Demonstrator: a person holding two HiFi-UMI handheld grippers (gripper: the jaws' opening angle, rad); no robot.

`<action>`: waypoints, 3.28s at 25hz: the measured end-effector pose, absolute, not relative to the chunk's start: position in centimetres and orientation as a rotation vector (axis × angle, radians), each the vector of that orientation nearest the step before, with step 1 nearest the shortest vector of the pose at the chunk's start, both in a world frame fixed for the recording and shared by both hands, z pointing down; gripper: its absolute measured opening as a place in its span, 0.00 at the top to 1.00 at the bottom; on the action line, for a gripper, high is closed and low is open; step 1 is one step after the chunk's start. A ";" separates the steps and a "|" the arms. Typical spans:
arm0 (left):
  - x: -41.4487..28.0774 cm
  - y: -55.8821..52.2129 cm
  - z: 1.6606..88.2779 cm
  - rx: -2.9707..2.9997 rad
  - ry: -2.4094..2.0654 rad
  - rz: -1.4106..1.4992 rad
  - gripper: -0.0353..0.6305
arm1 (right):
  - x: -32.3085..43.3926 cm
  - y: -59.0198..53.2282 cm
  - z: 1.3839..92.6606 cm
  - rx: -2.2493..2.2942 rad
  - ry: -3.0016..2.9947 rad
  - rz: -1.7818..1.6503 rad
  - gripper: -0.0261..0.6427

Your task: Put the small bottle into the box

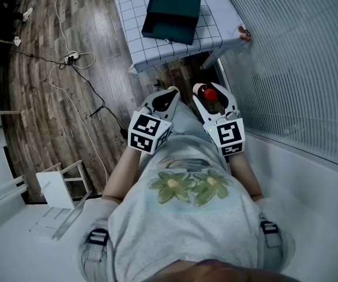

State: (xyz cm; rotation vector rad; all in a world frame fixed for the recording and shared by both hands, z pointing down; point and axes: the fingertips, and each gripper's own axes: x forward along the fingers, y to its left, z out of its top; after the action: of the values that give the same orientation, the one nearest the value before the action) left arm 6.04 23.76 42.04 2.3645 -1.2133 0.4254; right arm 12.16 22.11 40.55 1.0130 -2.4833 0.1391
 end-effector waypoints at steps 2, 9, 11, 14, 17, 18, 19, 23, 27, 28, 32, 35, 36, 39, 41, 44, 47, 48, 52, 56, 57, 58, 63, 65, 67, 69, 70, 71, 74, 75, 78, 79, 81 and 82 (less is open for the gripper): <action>5.9 24.0 42.1 2.365 -1.220 0.429 0.94 | 12.2 22.3 40.4 1.012 -2.484 0.125 0.64; 5.6 24.5 42.6 2.352 -1.227 0.437 0.94 | 11.8 22.3 40.5 1.008 -2.488 0.107 0.64; 5.4 24.2 42.9 2.350 -1.224 0.443 0.94 | 11.6 21.9 40.5 1.014 -2.490 0.108 0.64; 5.1 23.6 43.2 2.351 -1.223 0.455 0.94 | 11.4 21.2 40.5 1.025 -2.498 0.115 0.64; 4.7 22.8 43.1 2.355 -1.228 0.453 0.94 | 11.1 20.3 40.4 1.039 -2.499 0.118 0.64; 4.5 22.5 43.0 2.358 -1.230 0.450 0.94 | 11.0 19.9 40.4 1.045 -2.498 0.116 0.64; 4.4 22.1 42.9 2.360 -1.231 0.447 0.94 | 10.9 19.5 40.3 1.050 -2.498 0.115 0.64; 3.9 20.4 42.7 2.373 -1.230 0.440 0.94 | 10.4 18.0 39.7 1.064 -2.506 0.109 0.64; 3.9 18.3 42.2 2.384 -1.236 0.416 0.94 | 10.1 16.3 39.3 1.074 -2.510 0.106 0.64; 3.9 17.8 42.1 2.384 -1.235 0.413 0.94 | 10.1 15.8 39.2 1.075 -2.509 0.105 0.64; 3.5 16.1 42.1 2.388 -1.223 0.424 0.94 | 10.0 13.9 39.2 1.077 -2.504 0.094 0.64; 2.9 14.8 42.1 2.391 -1.219 0.442 0.94 | 9.6 12.4 39.2 1.085 -2.506 0.107 0.64; 2.6 14.3 42.1 2.391 -1.221 0.449 0.94 | 9.5 11.9 39.2 1.091 -2.507 0.109 0.64; 2.2 12.8 42.0 2.394 -1.225 0.455 0.94 | 9.3 10.6 39.3 1.102 -2.507 0.122 0.64; 1.9 12.0 41.9 2.397 -1.225 0.455 0.94 | 9.1 9.8 39.4 1.106 -2.504 0.136 0.64; 1.3 10.8 42.0 2.396 -1.227 0.457 0.94 | 8.8 8.6 39.8 1.110 -2.499 0.141 0.64; 0.7 9.8 42.4 2.386 -1.226 0.464 0.94 | 8.5 7.4 40.0 1.109 -2.495 0.129 0.64; 0.5 9.5 42.5 2.384 -1.225 0.465 0.94 | 8.4 7.0 40.0 1.110 -2.494 0.127 0.64; 0.0 8.1 42.9 2.378 -1.222 0.459 0.94 | 7.8 5.4 40.2 1.117 -2.491 0.132 0.64; -0.5 7.1 43.5 2.369 -1.219 0.454 0.94 | 7.3 4.3 40.7 1.113 -2.482 0.144 0.64; -0.6 6.8 43.5 2.367 -1.219 0.450 0.94 | 7.1 4.0 40.8 1.109 -2.478 0.143 0.64; -0.8 6.6 43.6 2.364 -1.218 0.448 0.94 | 7.0 3.7 40.9 1.104 -2.474 0.143 0.64; -1.7 5.5 44.3 2.347 -1.212 0.449 0.94 | 6.1 2.4 41.5 1.086 -2.462 0.151 0.64; -2.0 5.0 44.5 2.342 -1.211 0.447 0.94 | 5.8 1.8 41.6 1.082 -2.459 0.155 0.64; -2.4 4.5 44.7 2.337 -1.209 0.446 0.94 | 5.5 1.1 41.9 1.078 -2.455 0.153 0.64; -2.7 4.1 44.9 2.332 -1.207 0.446 0.94 | 5.1 0.6 42.0 1.075 -2.451 0.153 0.64; -2.9 3.9 44.9 2.330 -1.207 0.446 0.94 | 5.0 0.3 42.0 1.074 -2.450 0.155 0.64; -3.0 3.6 44.9 2.329 -1.207 0.446 0.94 | 4.8 0.1 42.1 1.073 -2.450 0.159 0.64; -3.5 2.9 45.0 2.326 -1.208 0.447 0.94 | 4.3 -0.6 42.2 1.072 -2.449 0.164 0.64; -3.6 2.7 45.1 2.325 -1.209 0.450 0.94 | 4.2 -0.9 42.3 1.072 -2.449 0.163 0.64; -3.9 2.1 45.3 2.323 -1.207 0.463 0.94 | 4.0 -1.6 42.5 1.074 -2.444 0.160 0.64; -4.0 1.9 45.2 2.323 -1.207 0.465 0.94 | 4.0 -1.8 42.5 1.072 -2.444 0.164 0.64; -4.2 1.5 45.1 2.324 -1.208 0.468 0.94 | 3.8 -2.2 42.6 1.070 -2.444 0.170 0.64; -4.3 1.3 45.1 2.325 -1.208 0.470 0.94 | 3.8 -2.4 42.7 1.070 -2.442 0.168 0.64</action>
State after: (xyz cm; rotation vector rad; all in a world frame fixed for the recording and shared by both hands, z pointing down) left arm -4.26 1.27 45.09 2.3251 -1.2078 0.4703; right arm 3.76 -2.37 42.70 1.0705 -2.4423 0.1675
